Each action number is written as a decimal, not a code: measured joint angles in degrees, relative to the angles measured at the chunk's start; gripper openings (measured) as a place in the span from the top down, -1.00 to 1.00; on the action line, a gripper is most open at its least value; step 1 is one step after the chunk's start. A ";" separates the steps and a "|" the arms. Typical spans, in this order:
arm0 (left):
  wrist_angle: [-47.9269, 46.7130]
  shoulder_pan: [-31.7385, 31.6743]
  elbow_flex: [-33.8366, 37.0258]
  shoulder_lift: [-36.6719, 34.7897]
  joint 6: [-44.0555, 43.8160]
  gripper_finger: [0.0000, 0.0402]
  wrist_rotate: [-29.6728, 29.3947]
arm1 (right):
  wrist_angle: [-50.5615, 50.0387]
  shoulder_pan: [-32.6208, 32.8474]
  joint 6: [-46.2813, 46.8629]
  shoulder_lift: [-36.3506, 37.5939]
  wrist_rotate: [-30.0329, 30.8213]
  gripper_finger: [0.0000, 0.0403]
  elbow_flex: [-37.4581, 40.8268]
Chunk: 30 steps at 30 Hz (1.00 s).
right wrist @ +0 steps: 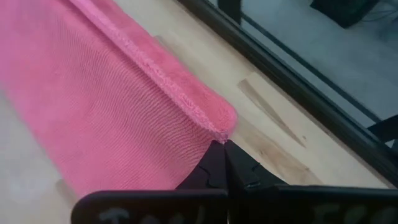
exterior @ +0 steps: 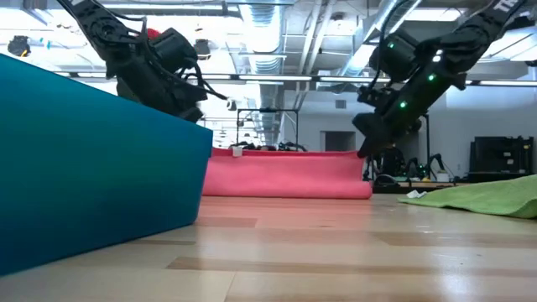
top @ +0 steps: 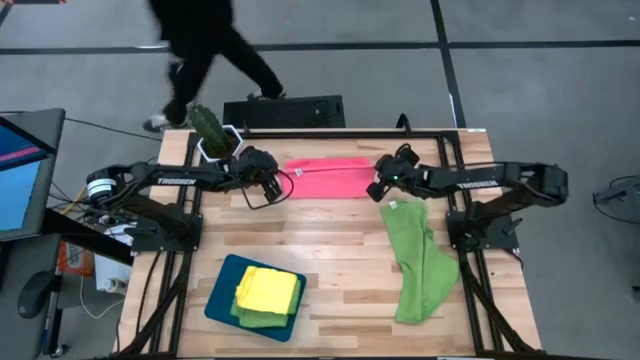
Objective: Fold microfiber towels
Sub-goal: Fold the pink microfiber
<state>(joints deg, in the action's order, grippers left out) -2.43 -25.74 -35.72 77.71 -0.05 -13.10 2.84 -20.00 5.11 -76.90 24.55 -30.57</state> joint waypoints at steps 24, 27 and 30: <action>3.09 -2.77 -0.15 0.24 -2.80 1.00 1.81 | 0.63 -1.45 -2.59 -5.36 1.17 0.98 -2.89; 3.15 -2.75 -0.15 0.24 -2.84 1.00 1.98 | -1.26 -1.58 -1.19 -2.78 1.16 0.98 -2.93; 3.33 -2.75 -0.17 0.24 -2.82 1.00 2.20 | -2.65 -2.34 -0.64 -1.95 0.37 0.98 -2.93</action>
<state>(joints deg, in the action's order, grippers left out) 0.91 -28.49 -35.90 77.95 -2.87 -10.90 0.19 -22.34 4.47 -78.85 24.92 -33.50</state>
